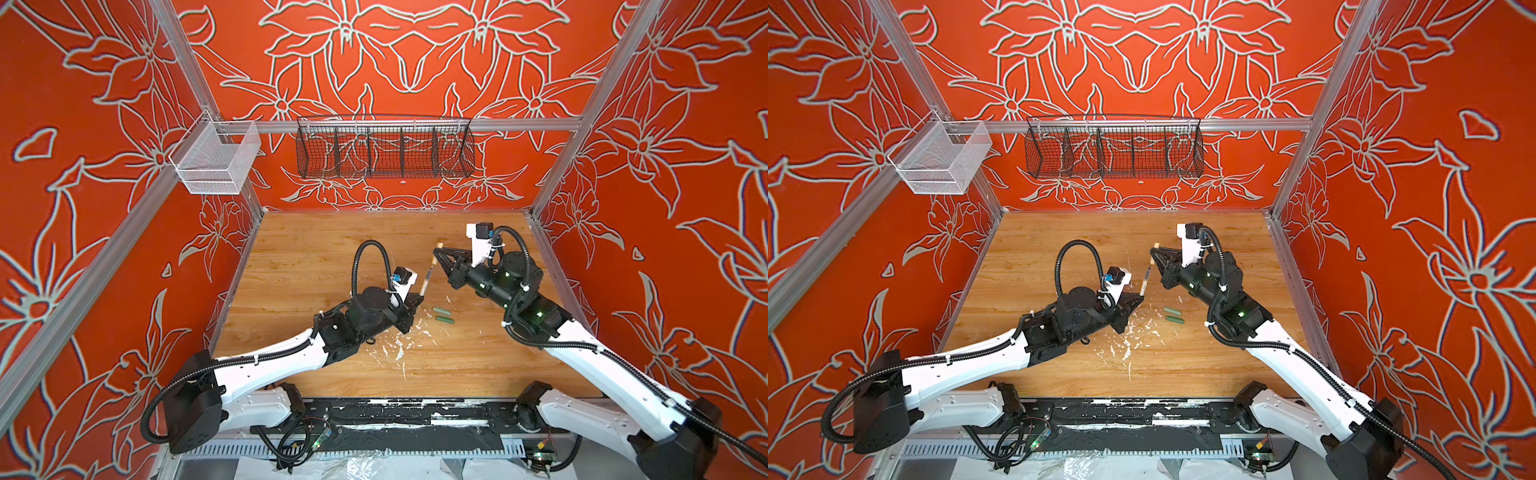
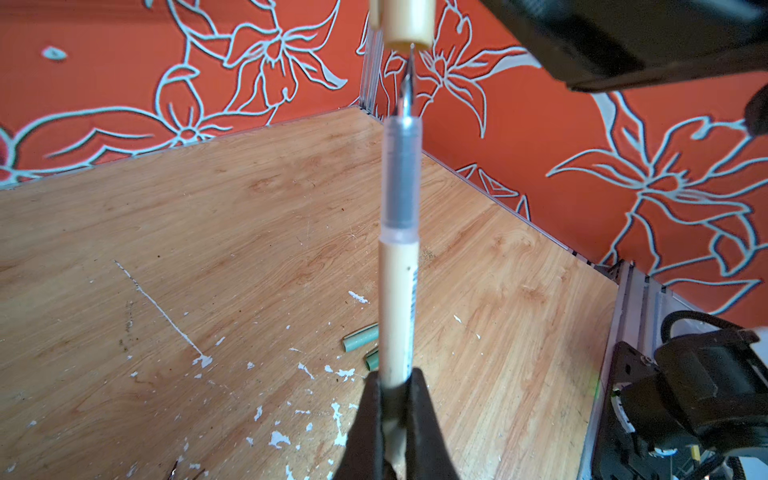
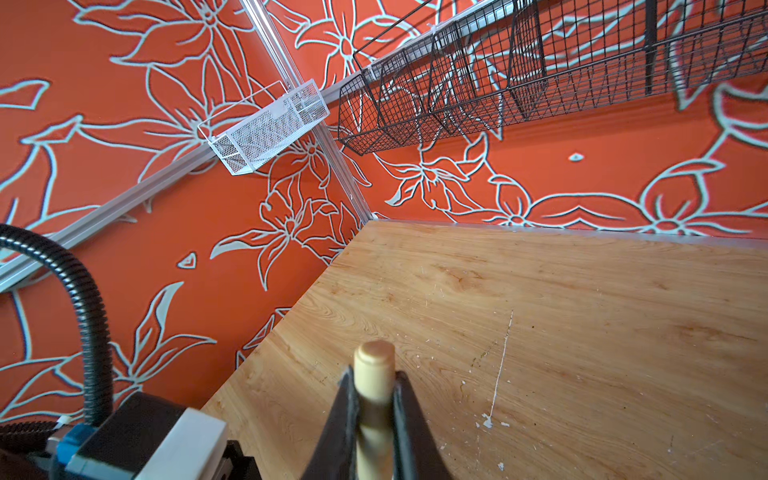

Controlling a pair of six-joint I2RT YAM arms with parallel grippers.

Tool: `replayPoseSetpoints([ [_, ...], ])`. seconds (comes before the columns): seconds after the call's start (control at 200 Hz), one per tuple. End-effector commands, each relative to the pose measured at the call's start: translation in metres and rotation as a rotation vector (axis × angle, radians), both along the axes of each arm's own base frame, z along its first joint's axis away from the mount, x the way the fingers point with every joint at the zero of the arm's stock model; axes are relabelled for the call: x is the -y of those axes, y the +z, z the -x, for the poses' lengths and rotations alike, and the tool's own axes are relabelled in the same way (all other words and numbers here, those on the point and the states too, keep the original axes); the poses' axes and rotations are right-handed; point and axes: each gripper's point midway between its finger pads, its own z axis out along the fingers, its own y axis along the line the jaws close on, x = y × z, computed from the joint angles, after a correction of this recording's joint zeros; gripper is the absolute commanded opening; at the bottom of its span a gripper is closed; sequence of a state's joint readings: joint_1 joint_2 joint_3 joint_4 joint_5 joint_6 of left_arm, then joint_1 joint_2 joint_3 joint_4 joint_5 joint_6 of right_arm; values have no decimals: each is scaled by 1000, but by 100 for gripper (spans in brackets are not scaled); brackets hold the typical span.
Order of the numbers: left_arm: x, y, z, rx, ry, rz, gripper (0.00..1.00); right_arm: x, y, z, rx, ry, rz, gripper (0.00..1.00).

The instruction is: Insert the pens into the pen caps

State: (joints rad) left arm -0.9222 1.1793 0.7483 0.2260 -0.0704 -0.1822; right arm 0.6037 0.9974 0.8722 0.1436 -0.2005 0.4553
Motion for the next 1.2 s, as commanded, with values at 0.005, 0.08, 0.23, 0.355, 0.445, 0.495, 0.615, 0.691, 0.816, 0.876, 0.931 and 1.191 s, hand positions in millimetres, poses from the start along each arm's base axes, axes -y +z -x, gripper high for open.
replayPoseSetpoints([
  [0.005,-1,17,1,39,3,36,0,-6,-10,1,-37,32,-11,0],
  [0.08,0,17,2,38,-6,38,0,-7,-11,2,-45,41,-23,0],
  [0.23,2,16,1,35,-7,34,0,-12,-5,7,-18,83,-46,0],
  [0.355,3,13,1,30,-9,25,0,-3,3,7,18,39,-43,0],
  [0.445,3,12,1,28,-9,22,0,3,14,8,53,14,-34,0],
  [0.495,3,12,1,28,-10,22,0,4,19,10,70,16,-36,0],
  [0.615,5,12,0,27,-12,20,0,0,26,14,92,53,-28,0],
  [0.691,5,11,0,24,-12,16,0,-3,25,15,92,67,-18,0],
  [0.816,6,12,0,25,-16,18,0,-6,21,15,78,87,-11,0],
  [0.876,7,12,0,25,-18,18,0,-8,20,15,77,95,-24,0],
  [0.931,7,12,0,24,-19,18,0,-9,21,15,77,97,-29,0],
  [1.191,6,13,-1,28,-14,14,0,-16,8,13,31,129,-23,0],
])
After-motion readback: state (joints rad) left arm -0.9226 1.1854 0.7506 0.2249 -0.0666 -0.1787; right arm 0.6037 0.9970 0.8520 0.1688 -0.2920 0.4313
